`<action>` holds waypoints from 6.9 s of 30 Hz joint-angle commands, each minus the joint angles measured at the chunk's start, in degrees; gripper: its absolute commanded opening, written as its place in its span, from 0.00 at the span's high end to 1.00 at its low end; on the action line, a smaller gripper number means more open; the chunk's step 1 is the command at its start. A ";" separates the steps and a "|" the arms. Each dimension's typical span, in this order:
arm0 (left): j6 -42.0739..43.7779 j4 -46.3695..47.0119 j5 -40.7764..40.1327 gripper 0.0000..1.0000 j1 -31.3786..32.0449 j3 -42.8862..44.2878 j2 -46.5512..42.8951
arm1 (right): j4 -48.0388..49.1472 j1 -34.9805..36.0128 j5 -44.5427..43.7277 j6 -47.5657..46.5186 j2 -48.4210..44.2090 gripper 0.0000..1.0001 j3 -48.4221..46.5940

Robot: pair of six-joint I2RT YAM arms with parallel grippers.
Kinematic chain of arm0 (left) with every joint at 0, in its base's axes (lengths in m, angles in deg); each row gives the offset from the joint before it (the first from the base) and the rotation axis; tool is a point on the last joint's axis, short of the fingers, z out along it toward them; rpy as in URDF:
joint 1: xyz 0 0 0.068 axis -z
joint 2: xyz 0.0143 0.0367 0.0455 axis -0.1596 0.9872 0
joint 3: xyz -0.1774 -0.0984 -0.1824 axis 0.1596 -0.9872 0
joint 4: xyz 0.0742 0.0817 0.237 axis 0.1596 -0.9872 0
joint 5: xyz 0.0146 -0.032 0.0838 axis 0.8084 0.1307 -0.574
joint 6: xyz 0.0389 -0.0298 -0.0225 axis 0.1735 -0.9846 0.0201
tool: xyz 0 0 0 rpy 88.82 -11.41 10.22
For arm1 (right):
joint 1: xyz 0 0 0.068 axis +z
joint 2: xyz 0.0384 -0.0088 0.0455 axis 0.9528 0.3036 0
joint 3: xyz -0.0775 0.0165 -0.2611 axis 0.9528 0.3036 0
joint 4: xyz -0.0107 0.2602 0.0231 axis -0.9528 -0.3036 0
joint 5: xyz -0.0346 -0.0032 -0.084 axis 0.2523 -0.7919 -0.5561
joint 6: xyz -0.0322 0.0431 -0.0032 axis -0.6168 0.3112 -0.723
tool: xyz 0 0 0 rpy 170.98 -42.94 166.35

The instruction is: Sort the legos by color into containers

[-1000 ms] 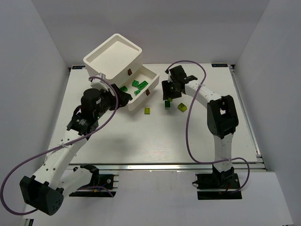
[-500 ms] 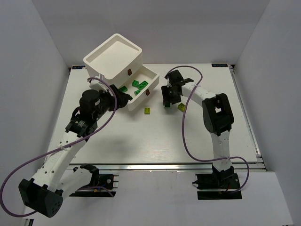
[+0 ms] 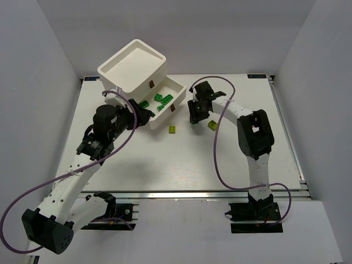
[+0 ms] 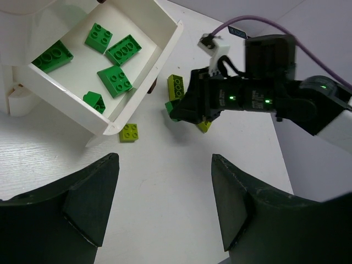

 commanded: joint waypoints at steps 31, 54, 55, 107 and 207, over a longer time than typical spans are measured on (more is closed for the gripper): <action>4.39 4.99 14.28 0.84 1.38 7.75 15.25 | 28.26 0.47 26.24 -5.23 -7.42 1.00 -14.39; 23.99 -19.81 -29.98 0.43 13.69 44.94 58.33 | 24.33 -19.13 31.41 -1.33 -19.93 1.00 5.50; 24.35 -18.58 -30.43 0.39 13.69 44.94 58.51 | 24.33 -19.22 31.59 -1.33 -20.01 1.00 5.85; 26.20 -6.88 -44.31 0.02 5.43 54.08 69.76 | 23.63 -21.42 34.22 -0.72 -20.37 1.00 9.63; 5.79 -6.09 -0.13 0.07 6.57 4.15 8.66 | 50.26 2.58 27.89 -14.34 -3.75 0.36 10.43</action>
